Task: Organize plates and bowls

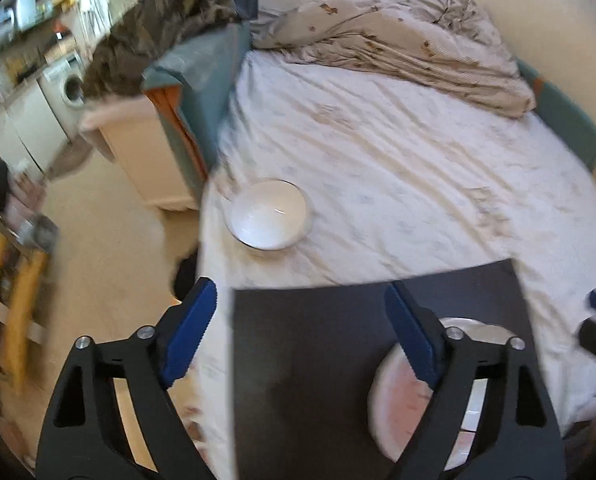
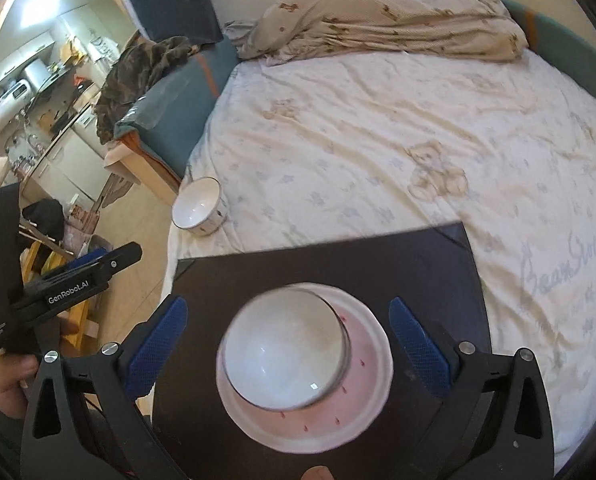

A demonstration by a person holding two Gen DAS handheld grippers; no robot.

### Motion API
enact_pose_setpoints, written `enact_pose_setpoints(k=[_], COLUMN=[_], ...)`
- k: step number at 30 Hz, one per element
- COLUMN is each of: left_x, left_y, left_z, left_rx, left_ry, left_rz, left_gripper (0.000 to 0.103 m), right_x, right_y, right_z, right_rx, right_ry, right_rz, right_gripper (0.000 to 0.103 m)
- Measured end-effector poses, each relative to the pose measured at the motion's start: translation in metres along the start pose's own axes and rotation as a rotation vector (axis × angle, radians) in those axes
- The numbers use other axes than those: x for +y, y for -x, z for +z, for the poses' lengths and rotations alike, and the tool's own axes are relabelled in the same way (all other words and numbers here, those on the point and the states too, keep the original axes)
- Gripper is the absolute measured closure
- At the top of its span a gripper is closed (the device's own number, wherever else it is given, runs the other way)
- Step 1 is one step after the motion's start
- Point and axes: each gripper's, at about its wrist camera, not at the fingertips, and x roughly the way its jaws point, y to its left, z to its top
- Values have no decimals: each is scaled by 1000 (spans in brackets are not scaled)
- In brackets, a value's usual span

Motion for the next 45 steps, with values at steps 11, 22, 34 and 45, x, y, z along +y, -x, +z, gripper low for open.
enact_pose_setpoints(k=[11,22,34,45], left_x=[83,114,137,124], left_y=[-74,-155,-219,-244], left_z=[16,43,45,32], left_rx=[146,221,330,436], left_ry=[244,358,427,419], left_rz=[-47,-95,-127,-217], left_gripper=[18,19,72,93], right_x=[50,68,79,101], right_y=[-68,-200,-320,-339], right_z=[71,100,101,97], right_rx=[92,291,451,446], right_ry=[18,-106,-217,-174], right_rz=[-24,-11,56,27], right_gripper=[0,5,62,89])
